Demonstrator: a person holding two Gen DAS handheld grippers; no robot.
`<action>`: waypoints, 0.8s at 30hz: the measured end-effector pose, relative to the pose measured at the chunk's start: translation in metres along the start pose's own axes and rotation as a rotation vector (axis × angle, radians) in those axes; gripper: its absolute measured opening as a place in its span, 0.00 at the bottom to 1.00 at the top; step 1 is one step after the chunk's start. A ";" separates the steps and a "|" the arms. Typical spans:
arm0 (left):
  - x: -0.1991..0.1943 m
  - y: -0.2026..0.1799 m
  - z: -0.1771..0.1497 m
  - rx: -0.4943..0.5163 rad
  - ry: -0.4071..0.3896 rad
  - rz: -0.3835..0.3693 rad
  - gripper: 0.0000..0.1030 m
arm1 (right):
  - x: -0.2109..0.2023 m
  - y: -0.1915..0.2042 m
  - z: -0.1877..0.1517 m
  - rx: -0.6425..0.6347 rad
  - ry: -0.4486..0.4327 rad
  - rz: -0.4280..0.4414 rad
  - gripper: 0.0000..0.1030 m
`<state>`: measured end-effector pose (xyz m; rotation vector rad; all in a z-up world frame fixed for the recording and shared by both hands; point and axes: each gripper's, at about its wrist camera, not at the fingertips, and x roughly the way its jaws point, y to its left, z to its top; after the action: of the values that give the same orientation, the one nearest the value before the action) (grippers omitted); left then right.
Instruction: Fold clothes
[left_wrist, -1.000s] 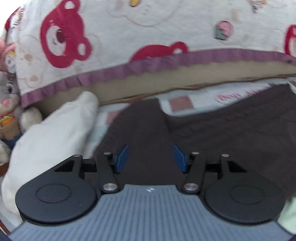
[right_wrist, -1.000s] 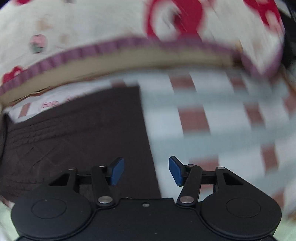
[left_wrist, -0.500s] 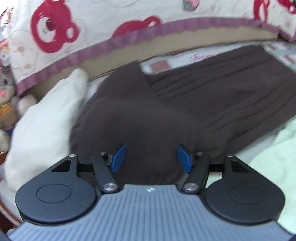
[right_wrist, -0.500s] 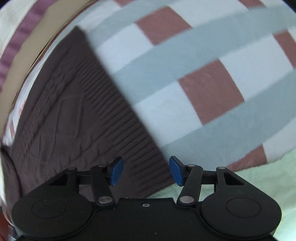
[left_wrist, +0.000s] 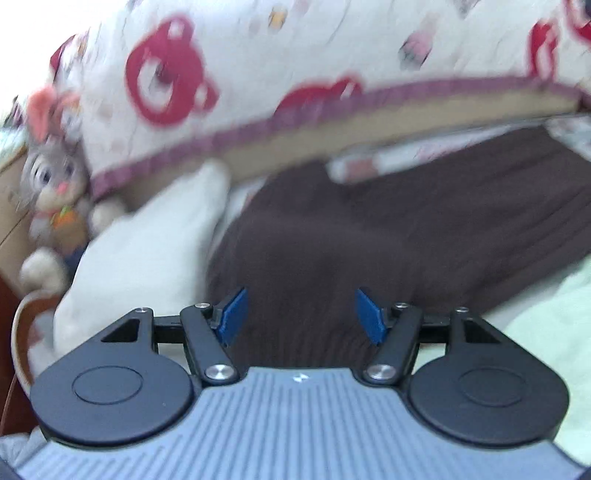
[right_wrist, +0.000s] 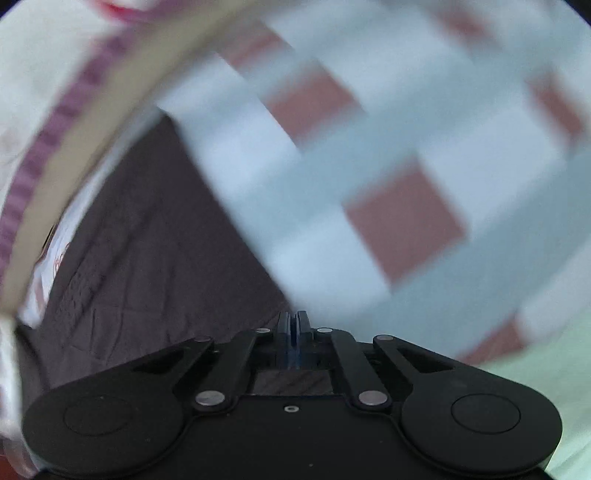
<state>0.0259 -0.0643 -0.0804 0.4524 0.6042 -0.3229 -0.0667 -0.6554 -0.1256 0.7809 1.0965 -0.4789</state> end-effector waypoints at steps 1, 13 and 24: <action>-0.005 -0.001 0.004 0.017 -0.013 -0.001 0.65 | -0.014 0.010 -0.004 -0.061 -0.054 -0.028 0.03; 0.042 0.044 -0.027 -0.324 0.172 -0.047 0.86 | -0.082 0.050 -0.035 -0.222 -0.211 -0.062 0.20; 0.023 0.044 -0.018 -0.432 0.150 -0.132 0.21 | -0.038 0.238 -0.142 -0.607 -0.104 0.328 0.37</action>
<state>0.0539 -0.0214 -0.0933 0.0204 0.8296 -0.2754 -0.0022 -0.3942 -0.0482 0.3786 0.9214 0.0964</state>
